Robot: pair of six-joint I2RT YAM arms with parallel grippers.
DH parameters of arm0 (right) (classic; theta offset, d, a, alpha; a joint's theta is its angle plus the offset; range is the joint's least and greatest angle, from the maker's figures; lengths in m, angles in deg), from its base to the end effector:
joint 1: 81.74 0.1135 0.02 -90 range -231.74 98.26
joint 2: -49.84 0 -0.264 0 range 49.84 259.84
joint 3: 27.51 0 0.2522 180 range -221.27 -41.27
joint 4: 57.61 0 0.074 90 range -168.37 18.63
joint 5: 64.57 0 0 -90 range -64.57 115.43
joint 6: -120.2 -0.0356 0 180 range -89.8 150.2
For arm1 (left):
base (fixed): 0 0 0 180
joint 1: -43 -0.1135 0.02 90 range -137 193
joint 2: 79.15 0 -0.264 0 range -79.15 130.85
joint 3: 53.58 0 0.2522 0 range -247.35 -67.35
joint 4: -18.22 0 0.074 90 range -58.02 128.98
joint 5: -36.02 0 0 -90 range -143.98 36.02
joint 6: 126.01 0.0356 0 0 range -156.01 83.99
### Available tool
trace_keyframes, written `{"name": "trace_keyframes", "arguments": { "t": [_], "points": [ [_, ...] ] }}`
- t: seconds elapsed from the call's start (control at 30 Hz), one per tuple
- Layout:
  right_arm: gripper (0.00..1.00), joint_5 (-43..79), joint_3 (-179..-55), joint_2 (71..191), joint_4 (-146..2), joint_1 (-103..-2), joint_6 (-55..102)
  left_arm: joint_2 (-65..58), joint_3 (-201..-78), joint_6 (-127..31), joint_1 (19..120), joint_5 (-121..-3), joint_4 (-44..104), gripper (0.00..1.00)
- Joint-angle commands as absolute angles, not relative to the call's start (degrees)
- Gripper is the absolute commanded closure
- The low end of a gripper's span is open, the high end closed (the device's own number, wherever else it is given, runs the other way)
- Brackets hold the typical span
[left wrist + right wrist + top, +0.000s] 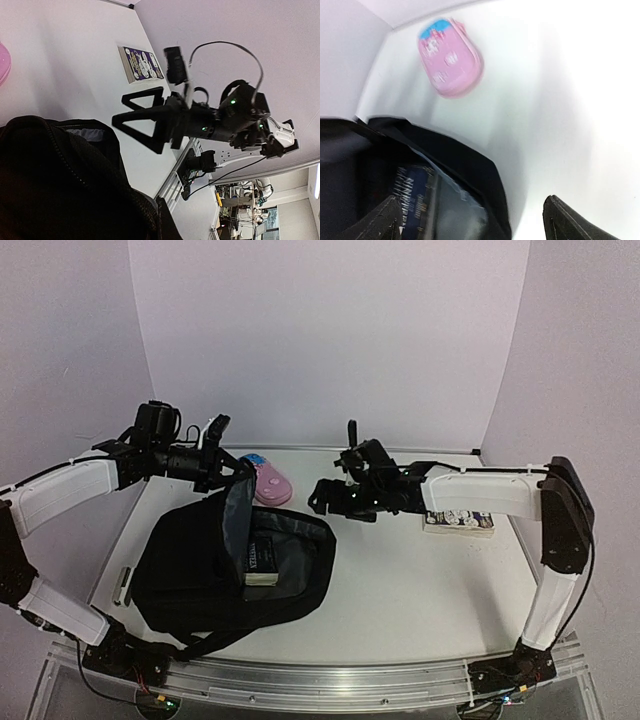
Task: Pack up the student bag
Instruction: Place the book in the student bag, then move the student bag to the center of the board.
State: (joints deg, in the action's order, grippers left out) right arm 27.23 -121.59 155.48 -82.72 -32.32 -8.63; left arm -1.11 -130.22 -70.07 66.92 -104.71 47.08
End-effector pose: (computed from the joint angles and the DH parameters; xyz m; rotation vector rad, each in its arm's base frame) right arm 0.2781 0.3229 0.2517 -0.1971 2.3266 0.7900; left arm 0.2638 -0.1472 0.3170 0.3976 2.2183 -1.5070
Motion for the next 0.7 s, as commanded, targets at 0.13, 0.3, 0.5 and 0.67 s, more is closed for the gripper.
{"name": "trace_keyframes", "arguments": {
  "t": [0.13,0.3,0.5,0.67],
  "points": [
    [0.22,22.9,-124.7,162.4,-87.0,-31.6,-3.5,-2.2,-130.4,-69.3,66.7,-104.4,45.8,1.0],
    [0.89,25.8,-124.1,162.1,-87.8,-33.4,-6.3,-1.3,-131.5,-68.6,66.7,-104.1,46.8,1.0],
    [1.0,30.5,-117.2,154.7,-88.8,-39.7,-9.3,-1.0,-131.1,-68.4,66.7,-102.3,47.1,1.0],
    [1.0,32.5,-112.9,150.5,-90.4,-43.6,-9.9,1.5,-128.9,-68.6,66.7,-100.0,47.6,1.0]
  ]
}}
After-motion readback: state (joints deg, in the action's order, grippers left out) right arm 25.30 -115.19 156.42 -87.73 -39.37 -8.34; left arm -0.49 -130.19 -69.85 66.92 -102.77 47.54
